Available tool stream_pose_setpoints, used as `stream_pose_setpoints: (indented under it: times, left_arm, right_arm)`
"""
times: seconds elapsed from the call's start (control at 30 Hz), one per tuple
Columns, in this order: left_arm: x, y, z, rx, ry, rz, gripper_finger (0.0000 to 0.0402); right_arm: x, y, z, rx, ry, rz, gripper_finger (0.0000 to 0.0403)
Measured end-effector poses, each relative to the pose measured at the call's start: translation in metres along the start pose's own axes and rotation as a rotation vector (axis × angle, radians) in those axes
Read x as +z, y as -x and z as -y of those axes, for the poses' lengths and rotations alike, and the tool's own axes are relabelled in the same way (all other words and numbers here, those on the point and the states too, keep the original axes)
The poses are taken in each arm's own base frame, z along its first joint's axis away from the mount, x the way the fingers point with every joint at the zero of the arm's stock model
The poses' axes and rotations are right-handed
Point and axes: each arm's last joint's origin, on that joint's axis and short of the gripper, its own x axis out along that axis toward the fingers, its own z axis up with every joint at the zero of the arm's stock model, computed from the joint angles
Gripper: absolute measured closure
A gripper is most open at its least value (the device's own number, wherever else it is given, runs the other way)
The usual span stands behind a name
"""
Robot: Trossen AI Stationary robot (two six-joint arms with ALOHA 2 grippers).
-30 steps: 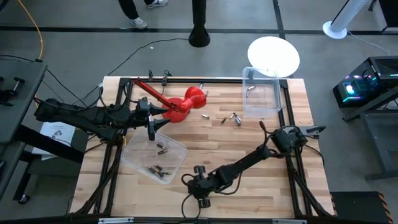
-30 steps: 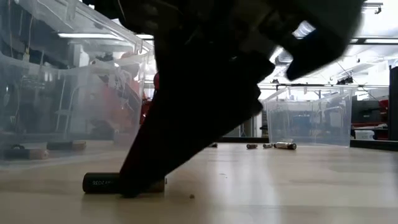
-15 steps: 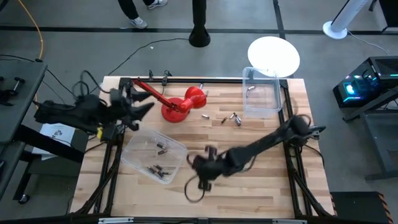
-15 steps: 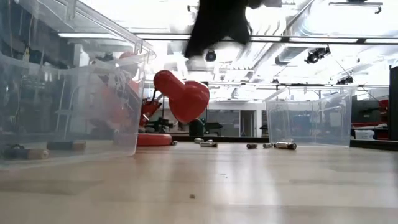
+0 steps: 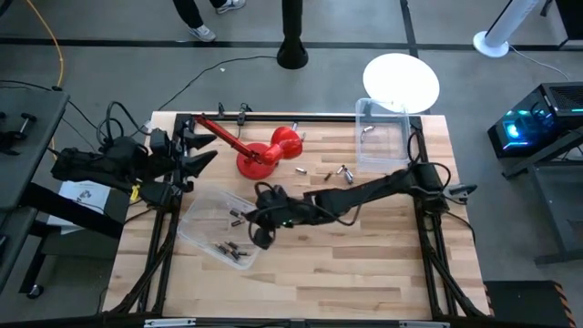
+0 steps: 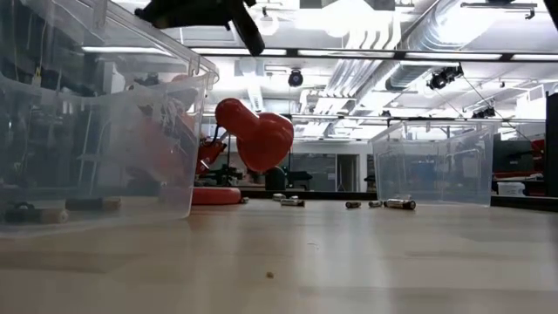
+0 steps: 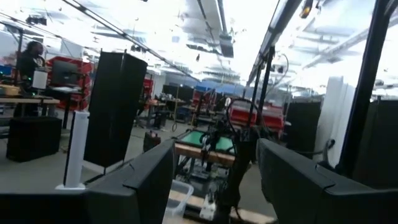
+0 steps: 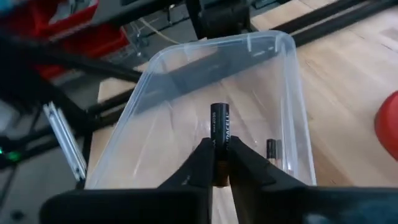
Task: Sort batteries
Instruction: Put the black battery into the bottom transparent bin
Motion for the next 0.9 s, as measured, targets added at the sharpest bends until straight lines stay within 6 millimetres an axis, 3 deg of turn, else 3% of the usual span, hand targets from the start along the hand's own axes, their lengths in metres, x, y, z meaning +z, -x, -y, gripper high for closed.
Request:
stream_pose_setpoints:
  times: [0.3, 0.47, 0.67, 0.77, 0.9]
  left_arm:
    - [-0.007, 0.001, -0.001, -0.007, -0.037, -0.071, 0.0181]
    - [-0.008, -0.002, -0.001, 0.043, -0.079, -0.072, 0.0181]
    - [-0.03, -0.03, -0.001, 0.129, -0.077, -0.235, 0.0181]
    - [-0.036, -0.05, -0.002, 0.178, -0.143, -0.386, 0.0181]
    - [-0.031, -0.086, -0.005, 0.18, -0.194, -0.464, 0.0181]
  right_arm:
    - [0.006, 0.006, 0.006, -0.083, -0.002, -0.076, 0.0248]
    - [0.024, 0.025, 0.01, -0.211, 0.082, -0.197, 0.0222]
    - [0.055, 0.082, 0.028, -0.489, 0.24, -0.284, 0.0231]
    - [0.064, 0.113, 0.053, -0.571, 0.264, -0.364, 0.0236]
    - [0.077, 0.164, 0.085, -0.624, 0.263, -0.365, 0.0238]
